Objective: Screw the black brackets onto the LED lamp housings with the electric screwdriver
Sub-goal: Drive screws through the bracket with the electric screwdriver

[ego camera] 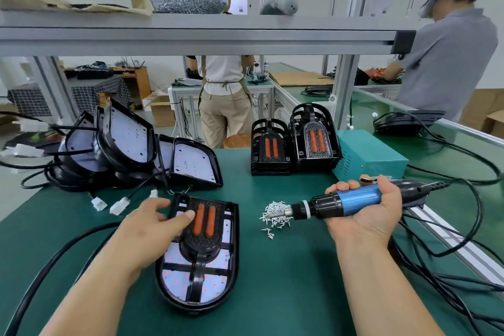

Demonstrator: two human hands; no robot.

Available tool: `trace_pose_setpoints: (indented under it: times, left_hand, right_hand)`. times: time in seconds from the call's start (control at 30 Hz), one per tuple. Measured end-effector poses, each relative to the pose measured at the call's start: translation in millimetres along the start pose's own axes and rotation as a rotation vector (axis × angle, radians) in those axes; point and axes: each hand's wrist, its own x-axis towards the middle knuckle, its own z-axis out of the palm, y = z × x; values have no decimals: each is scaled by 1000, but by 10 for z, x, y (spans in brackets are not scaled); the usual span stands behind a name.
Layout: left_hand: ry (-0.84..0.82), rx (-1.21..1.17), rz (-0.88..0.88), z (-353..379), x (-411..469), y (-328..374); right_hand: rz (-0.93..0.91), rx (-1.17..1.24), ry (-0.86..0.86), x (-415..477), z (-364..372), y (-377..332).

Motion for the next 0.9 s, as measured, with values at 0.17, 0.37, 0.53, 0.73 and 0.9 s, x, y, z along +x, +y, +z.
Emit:
trace_pose_setpoints:
  times: [0.17, 0.37, 0.53, 0.73, 0.9]
  left_hand:
    - [-185, -152, -105, 107, 45, -141]
    - [-244, -288, -97, 144, 101, -231]
    - [-279, -353, -10, 163, 134, -252]
    - [-276, -351, 13, 171, 137, -276]
    - [-264, -347, 28, 181, 151, -287]
  right_hand:
    - [-1, -53, -3, -87, 48, 95]
    - [-45, -139, -88, -177, 175, 184]
    - [-88, -194, -144, -181, 439, 294]
    - [-75, -273, -128, -158, 668, 574]
    - [-99, -364, -142, -163, 630, 749]
